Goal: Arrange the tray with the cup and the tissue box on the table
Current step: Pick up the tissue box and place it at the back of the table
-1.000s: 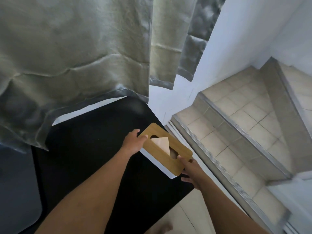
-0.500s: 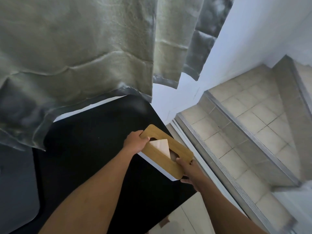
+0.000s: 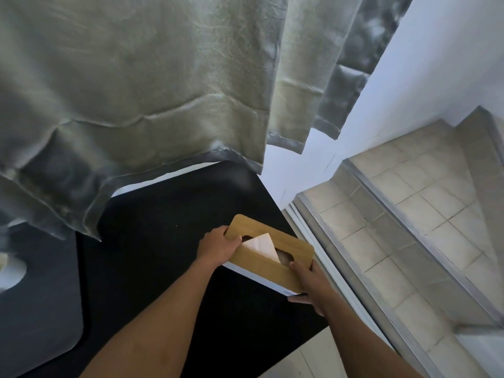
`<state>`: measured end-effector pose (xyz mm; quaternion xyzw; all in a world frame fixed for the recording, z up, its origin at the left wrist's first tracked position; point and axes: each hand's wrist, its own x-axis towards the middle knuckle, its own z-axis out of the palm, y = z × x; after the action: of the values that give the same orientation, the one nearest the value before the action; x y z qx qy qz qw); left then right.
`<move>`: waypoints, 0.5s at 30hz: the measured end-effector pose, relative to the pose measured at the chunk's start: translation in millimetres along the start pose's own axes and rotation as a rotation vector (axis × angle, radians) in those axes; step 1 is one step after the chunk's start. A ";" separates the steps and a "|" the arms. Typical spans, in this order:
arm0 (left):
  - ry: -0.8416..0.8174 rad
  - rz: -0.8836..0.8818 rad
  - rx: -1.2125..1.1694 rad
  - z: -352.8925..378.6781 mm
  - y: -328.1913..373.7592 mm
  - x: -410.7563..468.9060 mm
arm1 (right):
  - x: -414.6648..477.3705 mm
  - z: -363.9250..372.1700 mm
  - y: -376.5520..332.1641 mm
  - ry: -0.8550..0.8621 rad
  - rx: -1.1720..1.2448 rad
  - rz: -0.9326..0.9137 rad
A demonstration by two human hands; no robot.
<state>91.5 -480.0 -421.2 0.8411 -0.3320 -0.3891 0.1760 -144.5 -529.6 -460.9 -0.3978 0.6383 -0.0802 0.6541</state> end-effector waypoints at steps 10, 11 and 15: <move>0.080 -0.129 -0.138 -29.1 -51.4 -18.8 | -0.5 48.4 -30.4 -0.077 -0.192 -0.067; 0.093 -0.144 -0.153 -35.4 -58.7 -20.6 | -0.6 57.4 -35.3 -0.100 -0.208 -0.077; 0.140 -0.183 -0.198 -53.1 -77.7 -24.0 | 4.6 80.9 -49.9 -0.168 -0.278 -0.095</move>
<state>153.7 -405.5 -417.6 0.8714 -0.2006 -0.3749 0.2447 -50.9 -532.0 -444.0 -0.5194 0.5669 0.0115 0.6393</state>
